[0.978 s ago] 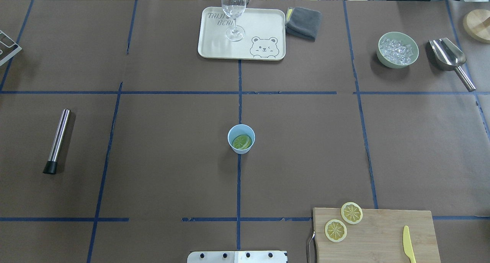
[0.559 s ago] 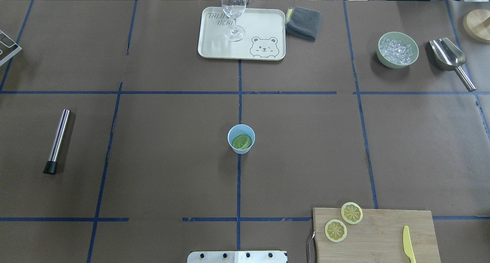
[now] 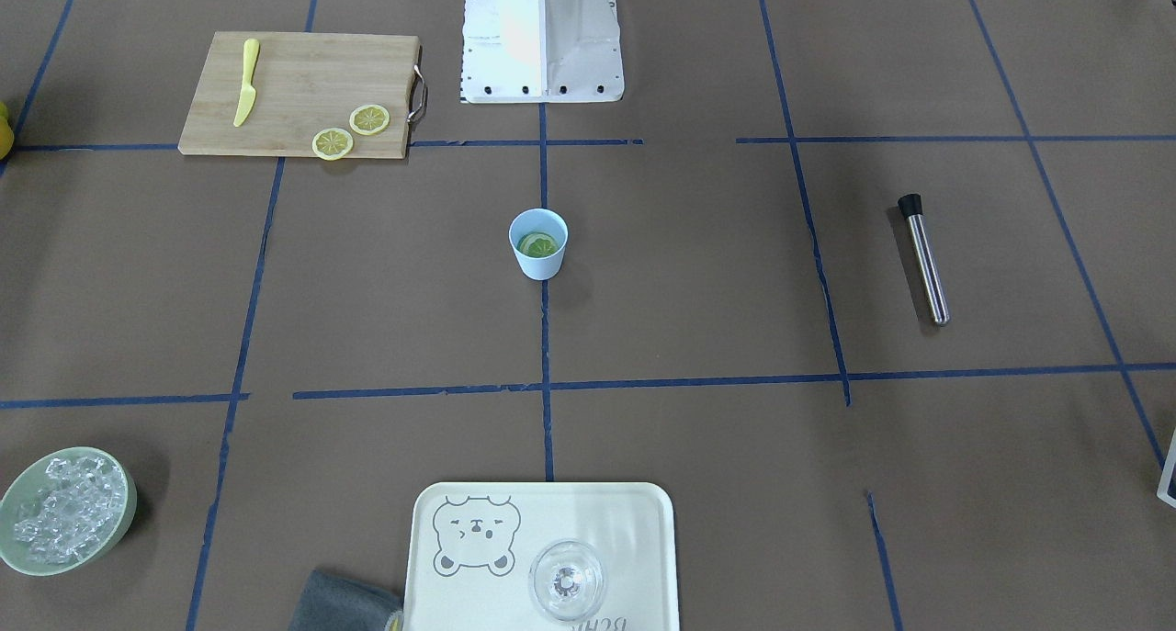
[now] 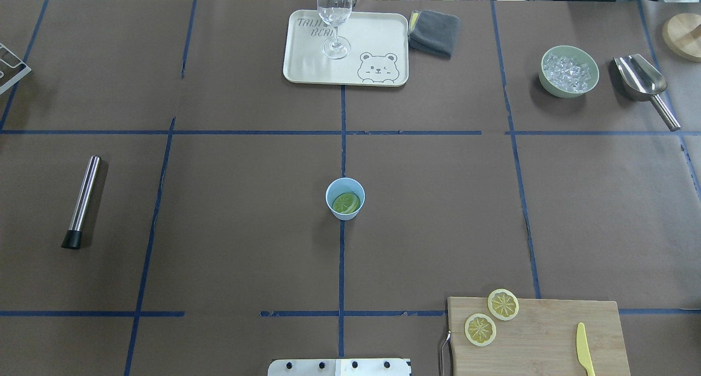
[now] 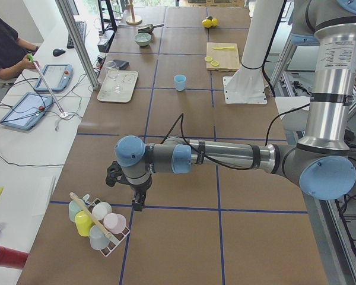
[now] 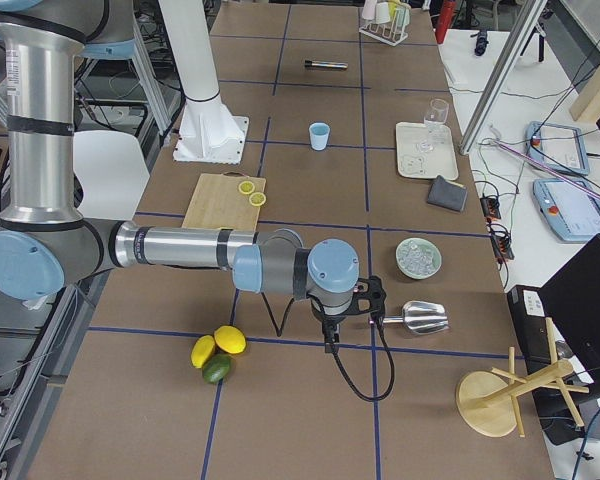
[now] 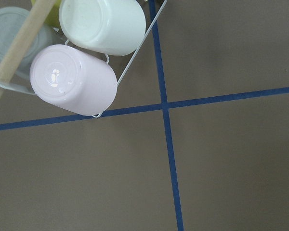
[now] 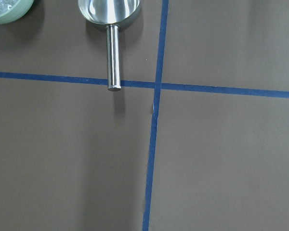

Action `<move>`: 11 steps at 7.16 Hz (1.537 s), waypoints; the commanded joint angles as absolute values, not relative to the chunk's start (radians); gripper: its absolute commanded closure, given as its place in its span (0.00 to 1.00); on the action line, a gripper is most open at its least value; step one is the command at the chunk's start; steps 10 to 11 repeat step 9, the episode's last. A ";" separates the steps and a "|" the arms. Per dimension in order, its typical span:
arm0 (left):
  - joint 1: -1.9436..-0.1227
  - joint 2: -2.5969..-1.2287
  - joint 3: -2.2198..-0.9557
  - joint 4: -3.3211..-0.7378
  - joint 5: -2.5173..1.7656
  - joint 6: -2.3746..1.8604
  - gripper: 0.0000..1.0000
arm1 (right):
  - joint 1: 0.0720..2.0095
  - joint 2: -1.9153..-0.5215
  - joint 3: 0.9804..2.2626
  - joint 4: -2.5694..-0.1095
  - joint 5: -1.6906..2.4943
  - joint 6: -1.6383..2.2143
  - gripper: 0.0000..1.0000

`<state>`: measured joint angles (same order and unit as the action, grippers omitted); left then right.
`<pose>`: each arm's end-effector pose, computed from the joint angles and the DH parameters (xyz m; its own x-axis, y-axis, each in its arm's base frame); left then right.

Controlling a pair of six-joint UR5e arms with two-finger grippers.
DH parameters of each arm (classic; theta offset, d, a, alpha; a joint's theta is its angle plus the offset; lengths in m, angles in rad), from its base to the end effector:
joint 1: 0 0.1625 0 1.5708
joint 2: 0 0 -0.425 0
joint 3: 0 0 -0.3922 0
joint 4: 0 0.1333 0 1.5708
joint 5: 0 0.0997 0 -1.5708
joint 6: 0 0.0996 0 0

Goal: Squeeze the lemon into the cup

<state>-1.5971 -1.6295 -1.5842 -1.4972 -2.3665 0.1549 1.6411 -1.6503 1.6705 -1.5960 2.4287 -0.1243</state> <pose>-0.0757 -0.5139 0.6284 0.6952 0.1350 -0.7060 -0.0819 0.9907 0.1087 0.0900 -0.4525 0.6439 0.6558 -0.0743 0.7512 0.0112 0.9960 0.0888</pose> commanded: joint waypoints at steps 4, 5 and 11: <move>-1.598 -1.629 -1.586 -1.497 -2.368 0.155 0.00 | 1.641 -1.651 1.671 -1.595 2.428 -0.124 0.00; -1.598 -1.629 -1.594 -1.497 -2.367 0.155 0.00 | 1.640 -1.649 1.672 -1.594 2.430 -0.124 0.00; -1.597 -1.629 -1.597 -1.499 -2.365 0.155 0.00 | 1.640 -1.649 1.672 -1.594 2.428 -0.126 0.00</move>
